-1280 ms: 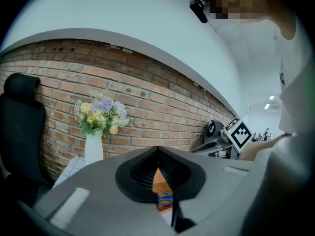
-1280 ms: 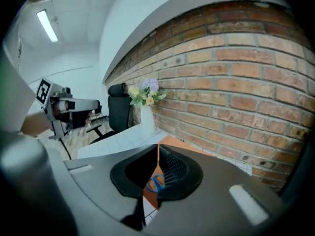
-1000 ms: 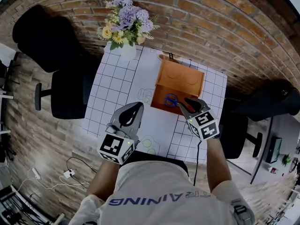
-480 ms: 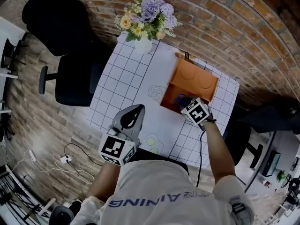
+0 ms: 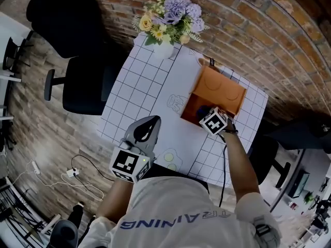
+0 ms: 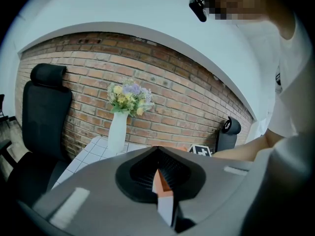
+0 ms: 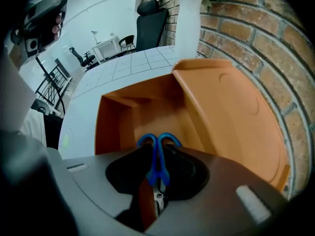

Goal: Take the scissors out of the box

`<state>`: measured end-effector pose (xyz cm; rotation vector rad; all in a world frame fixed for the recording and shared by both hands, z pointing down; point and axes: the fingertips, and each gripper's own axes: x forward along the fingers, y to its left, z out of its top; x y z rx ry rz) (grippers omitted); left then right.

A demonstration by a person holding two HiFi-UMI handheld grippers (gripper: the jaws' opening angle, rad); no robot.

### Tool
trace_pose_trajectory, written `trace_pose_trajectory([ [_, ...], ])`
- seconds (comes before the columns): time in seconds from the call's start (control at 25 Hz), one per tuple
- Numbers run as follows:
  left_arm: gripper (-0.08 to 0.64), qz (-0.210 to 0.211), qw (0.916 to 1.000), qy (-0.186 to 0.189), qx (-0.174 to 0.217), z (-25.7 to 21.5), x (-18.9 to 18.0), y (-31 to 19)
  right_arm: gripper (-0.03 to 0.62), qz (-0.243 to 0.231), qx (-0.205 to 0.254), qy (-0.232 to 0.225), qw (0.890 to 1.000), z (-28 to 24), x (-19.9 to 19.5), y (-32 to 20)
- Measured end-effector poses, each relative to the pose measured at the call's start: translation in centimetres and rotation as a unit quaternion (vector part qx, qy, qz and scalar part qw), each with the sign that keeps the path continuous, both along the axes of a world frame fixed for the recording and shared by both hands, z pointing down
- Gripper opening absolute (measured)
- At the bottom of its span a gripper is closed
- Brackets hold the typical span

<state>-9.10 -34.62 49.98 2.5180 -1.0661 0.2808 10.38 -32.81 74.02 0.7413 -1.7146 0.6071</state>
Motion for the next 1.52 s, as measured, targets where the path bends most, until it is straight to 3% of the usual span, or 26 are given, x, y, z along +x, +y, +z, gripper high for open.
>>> trace_pose_trajectory([
  [0.44,0.000,0.006,0.9999,0.012,-0.008,-0.2,0.1,0.2,0.097,0.021,0.002,-0.017,1.000,-0.6,0.1,-0.2],
  [0.68,0.000,0.010,0.9995,0.028,-0.004,-1.3,0.5,0.4,0.095,0.030,0.081,-0.032,0.996,-6.0,-0.4,-0.2],
  [0.84,0.000,0.026,0.9990,0.034,0.011,-2.7,1.7,0.8,0.095,0.067,0.146,-0.052,0.986,-10.4,0.3,0.3],
  [1.0,0.000,0.043,0.9979,0.039,0.030,-4.4,3.1,1.2,0.095,0.116,0.216,-0.089,0.965,-15.5,1.3,0.9],
  [1.16,0.000,0.057,0.9962,0.044,0.050,-6.2,4.3,2.1,0.095,0.157,0.277,-0.133,0.938,-20.8,2.4,2.1],
  [1.52,0.000,0.080,0.9890,0.061,0.109,-11.6,6.7,3.4,0.097,0.235,0.414,-0.216,0.852,-33.0,5.0,5.5],
])
